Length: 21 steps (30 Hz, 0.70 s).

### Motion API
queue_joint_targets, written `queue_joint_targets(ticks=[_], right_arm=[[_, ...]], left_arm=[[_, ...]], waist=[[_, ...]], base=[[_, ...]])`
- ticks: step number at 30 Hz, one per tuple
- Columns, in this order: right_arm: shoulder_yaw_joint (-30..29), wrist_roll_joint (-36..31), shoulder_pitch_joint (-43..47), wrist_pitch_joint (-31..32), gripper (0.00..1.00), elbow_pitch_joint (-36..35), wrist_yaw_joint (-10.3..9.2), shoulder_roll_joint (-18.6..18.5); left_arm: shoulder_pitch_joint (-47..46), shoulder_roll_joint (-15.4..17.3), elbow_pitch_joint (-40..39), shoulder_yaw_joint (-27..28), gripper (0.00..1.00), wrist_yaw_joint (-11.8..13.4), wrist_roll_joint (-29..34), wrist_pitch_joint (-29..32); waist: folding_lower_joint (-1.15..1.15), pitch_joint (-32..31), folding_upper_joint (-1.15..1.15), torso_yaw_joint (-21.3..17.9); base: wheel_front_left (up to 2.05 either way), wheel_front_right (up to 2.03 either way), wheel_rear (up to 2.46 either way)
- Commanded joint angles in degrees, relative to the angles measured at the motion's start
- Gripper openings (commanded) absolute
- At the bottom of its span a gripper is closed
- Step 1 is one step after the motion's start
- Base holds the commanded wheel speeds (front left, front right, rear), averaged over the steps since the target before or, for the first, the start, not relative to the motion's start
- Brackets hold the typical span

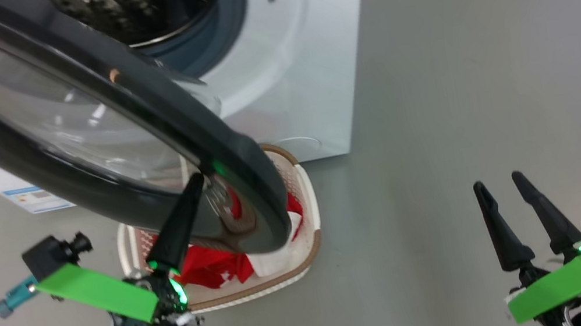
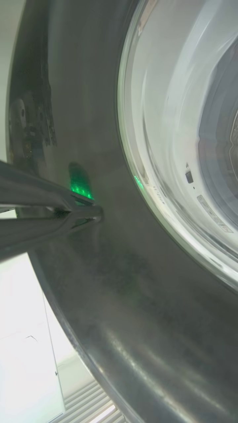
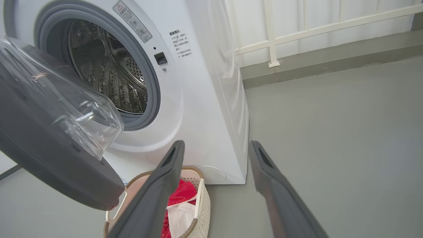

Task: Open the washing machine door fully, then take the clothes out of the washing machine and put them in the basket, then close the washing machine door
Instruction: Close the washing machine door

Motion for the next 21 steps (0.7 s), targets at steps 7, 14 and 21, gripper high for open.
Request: queue_joint_targets(ticks=[7, 14, 21], right_arm=[[1.0, -0.2, -3.7, -0.4, 1.0, -1.6, 0.02, 0.3], [1.0, 0.3, -4.8, -0.4, 1.0, -1.6, 0.02, 0.6], [1.3, 2.3, -5.4, -0.4, 1.0, -1.7, 0.02, 0.7]], left_arm=[[-7.5, 1.5, -0.1, 1.1, 0.0, -0.3, 1.6, -4.8], [-11.7, 3.2, 1.7, 0.9, 0.0, -0.3, 2.6, -9.7], [-15.0, 6.3, 3.4, 0.3, 0.0, -0.3, 3.4, -14.6]], waist=[[0.0, 4.6, 0.0, -6.0], [0.0, 6.3, 0.0, -9.5], [0.0, 7.5, 0.0, -13.3]], base=[[0.0, 0.0, 0.0], [0.0, 0.0, 0.0], [0.0, 0.0, 0.0]])
